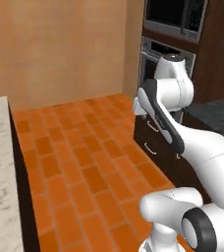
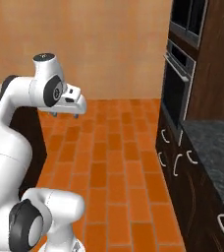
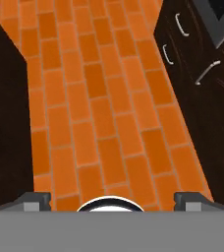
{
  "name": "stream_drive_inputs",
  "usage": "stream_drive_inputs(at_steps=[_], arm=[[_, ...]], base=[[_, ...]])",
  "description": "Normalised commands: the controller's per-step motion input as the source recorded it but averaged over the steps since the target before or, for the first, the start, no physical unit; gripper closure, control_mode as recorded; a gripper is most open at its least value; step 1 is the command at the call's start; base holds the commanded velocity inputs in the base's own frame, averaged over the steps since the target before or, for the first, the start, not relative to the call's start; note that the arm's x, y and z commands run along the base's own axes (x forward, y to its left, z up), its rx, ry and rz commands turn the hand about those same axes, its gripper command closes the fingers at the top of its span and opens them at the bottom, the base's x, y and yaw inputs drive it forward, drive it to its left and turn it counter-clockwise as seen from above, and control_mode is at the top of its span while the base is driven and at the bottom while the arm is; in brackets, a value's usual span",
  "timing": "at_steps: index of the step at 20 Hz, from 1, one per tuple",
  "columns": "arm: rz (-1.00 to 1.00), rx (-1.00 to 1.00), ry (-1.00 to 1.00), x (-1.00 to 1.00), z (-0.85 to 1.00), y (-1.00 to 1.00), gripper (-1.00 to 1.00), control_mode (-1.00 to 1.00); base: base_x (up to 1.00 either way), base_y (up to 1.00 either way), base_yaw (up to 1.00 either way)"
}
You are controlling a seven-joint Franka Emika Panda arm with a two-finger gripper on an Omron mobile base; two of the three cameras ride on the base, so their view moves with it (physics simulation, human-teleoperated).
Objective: Navigate to the toaster oven.
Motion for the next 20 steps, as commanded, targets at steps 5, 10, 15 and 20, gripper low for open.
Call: stream_drive_inputs(at_steps=[5, 10, 15, 20], arm=[[0.0, 0.0, 0.0, 0.0, 0.0, 0.0, -1.0, 1.0], [0.0, 0.0, 0.0, 0.0, 0.0, 0.0, -1.0, 1.0], [0.0, 0.0, 0.0, 0.0, 0.0, 0.0, -1.0, 1.0], [0.0, 0.0, 0.0, 0.0, 0.0, 0.0, -1.0, 1.0]], base=[[0.27, 0.0, -0.77], [0.08, 0.02, -0.89], [0.22, 0.21, -0.88], [0.88, 0.61, -0.66]])
